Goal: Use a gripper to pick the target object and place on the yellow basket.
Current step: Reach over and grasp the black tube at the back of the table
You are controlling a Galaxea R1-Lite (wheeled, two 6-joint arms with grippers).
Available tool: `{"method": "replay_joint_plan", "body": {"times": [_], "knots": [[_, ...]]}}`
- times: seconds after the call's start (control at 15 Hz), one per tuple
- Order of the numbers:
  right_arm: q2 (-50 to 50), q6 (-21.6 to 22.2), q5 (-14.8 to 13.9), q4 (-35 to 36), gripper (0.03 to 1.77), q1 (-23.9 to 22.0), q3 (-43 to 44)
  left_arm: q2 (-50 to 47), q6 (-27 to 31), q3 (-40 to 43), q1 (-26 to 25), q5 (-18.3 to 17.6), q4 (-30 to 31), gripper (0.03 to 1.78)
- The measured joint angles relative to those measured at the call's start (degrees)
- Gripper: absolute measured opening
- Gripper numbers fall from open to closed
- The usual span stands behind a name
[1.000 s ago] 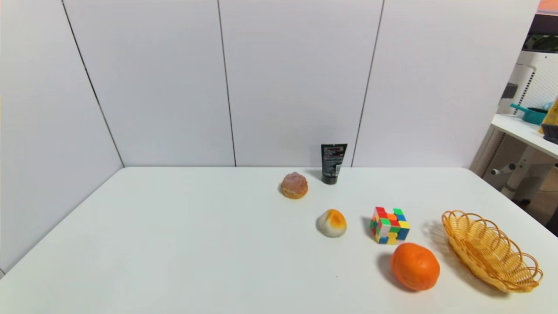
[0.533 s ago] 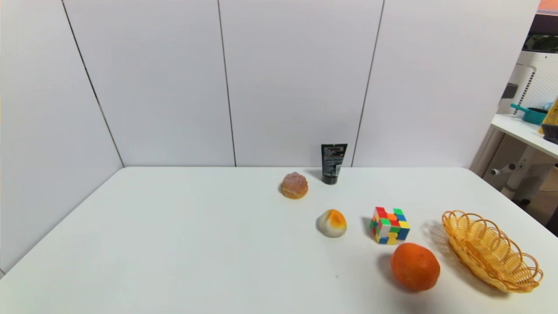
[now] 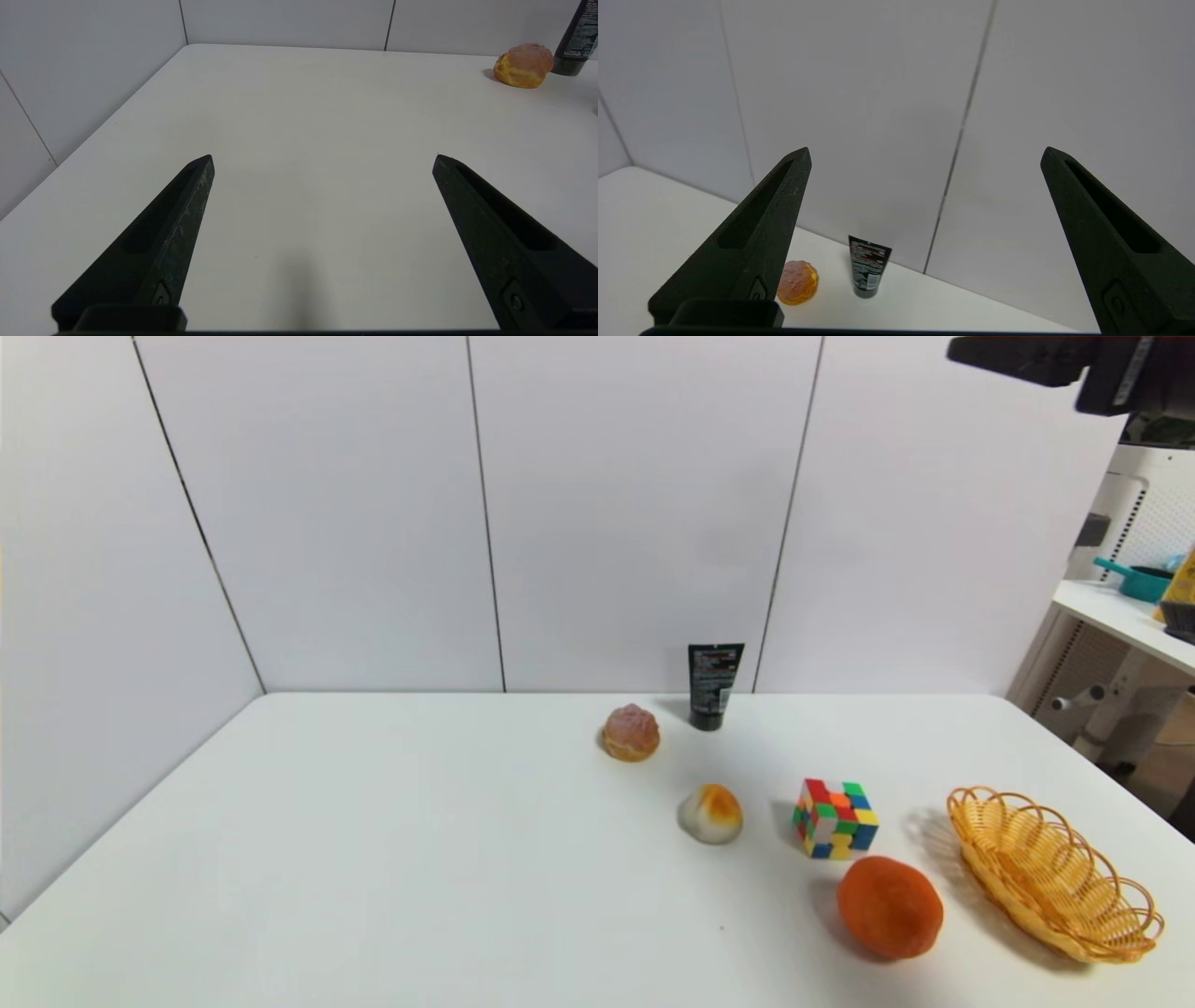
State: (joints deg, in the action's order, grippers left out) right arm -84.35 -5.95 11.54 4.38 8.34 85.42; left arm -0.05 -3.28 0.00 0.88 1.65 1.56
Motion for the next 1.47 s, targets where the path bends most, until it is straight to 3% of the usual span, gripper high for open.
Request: {"method": "replay_joint_plan", "body": {"times": [0.33, 0.6, 0.93, 1.47], "knots": [[-13.5, -5.2, 13.2, 0.0, 1.70, -0.1, 6.4, 0.0, 0.0, 0.0, 0.0, 0.0, 0.0, 1.69], [-21.6, -7.1, 23.4, 0.5, 1.70, -0.5, 7.6, 0.0, 0.0, 0.0, 0.0, 0.0, 0.0, 1.69], [-31.4, -16.3, 24.6, 0.3, 1.70, -1.3, 8.1, 0.0, 0.0, 0.0, 0.0, 0.0, 0.0, 1.69], [-44.8, -17.9, 25.2, 0.7, 1.70, -1.3, 14.6, 0.0, 0.0, 0.0, 0.0, 0.0, 0.0, 1.69]]}}
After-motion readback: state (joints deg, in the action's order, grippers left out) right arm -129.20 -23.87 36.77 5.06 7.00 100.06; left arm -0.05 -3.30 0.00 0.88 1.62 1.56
